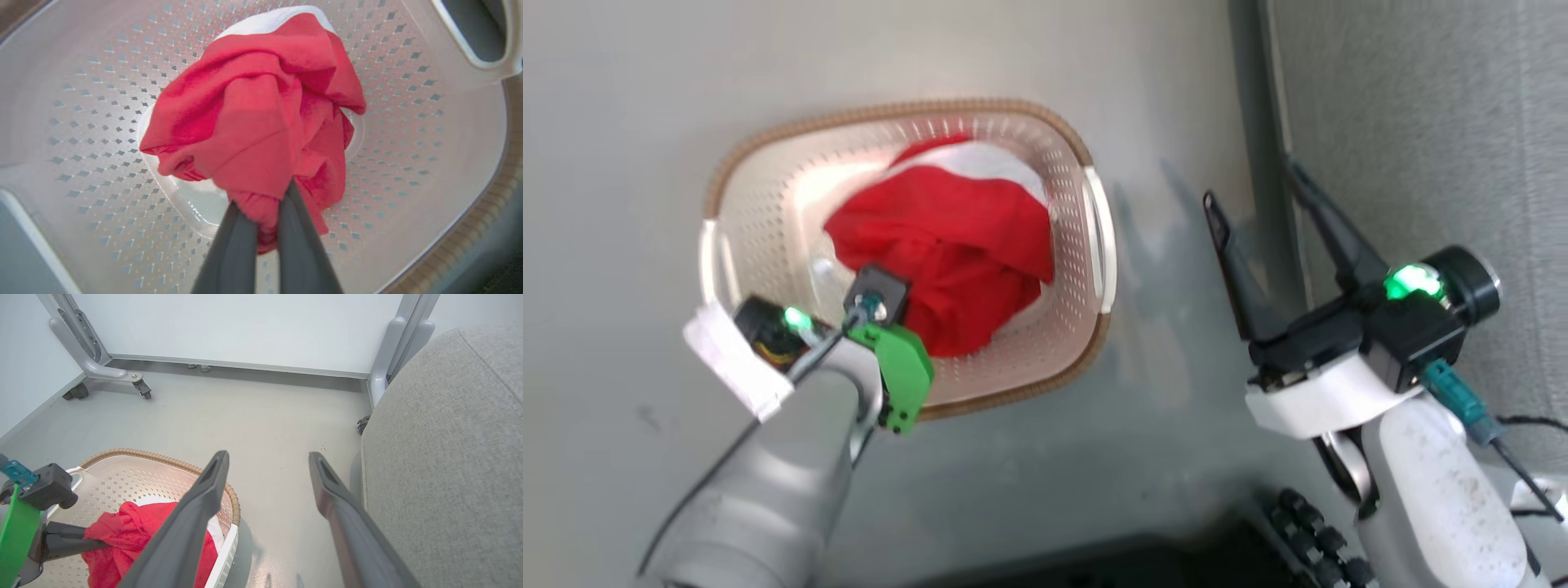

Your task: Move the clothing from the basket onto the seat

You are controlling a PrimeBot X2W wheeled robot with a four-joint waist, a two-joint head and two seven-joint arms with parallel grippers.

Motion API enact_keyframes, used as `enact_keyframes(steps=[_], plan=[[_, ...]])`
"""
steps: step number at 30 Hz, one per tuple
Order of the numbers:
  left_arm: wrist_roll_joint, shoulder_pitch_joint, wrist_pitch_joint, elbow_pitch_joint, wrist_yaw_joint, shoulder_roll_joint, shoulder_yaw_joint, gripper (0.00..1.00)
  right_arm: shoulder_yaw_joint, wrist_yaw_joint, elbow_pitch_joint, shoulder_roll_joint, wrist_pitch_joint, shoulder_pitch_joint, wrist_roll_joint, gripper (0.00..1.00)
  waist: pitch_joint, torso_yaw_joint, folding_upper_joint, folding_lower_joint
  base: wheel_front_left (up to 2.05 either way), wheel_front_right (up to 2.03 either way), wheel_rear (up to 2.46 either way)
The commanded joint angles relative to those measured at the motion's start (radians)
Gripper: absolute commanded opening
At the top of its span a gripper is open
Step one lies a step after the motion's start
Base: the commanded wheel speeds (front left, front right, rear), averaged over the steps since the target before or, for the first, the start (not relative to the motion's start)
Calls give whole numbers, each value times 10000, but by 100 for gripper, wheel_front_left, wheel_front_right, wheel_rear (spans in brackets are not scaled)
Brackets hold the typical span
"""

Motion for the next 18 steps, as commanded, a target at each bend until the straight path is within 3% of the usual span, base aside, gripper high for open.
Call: enact_keyframes(steps=[1,12,18], plan=[[-107,509,-73,-108,83,-34,90,0,25,-14,106,-16,-1,334,87,100,-1877,488,0,0,0,0,0],[-125,3722,-78,-3747,888,342,1607,0,76,-14,748,124,-1,2231,211,100,-5788,664,0,0,0,0,0],[271,5076,-77,-5229,1057,390,2376,0,117,-14,968,197,-1,3323,322,100,-7389,546,0,0,0,0,0]])
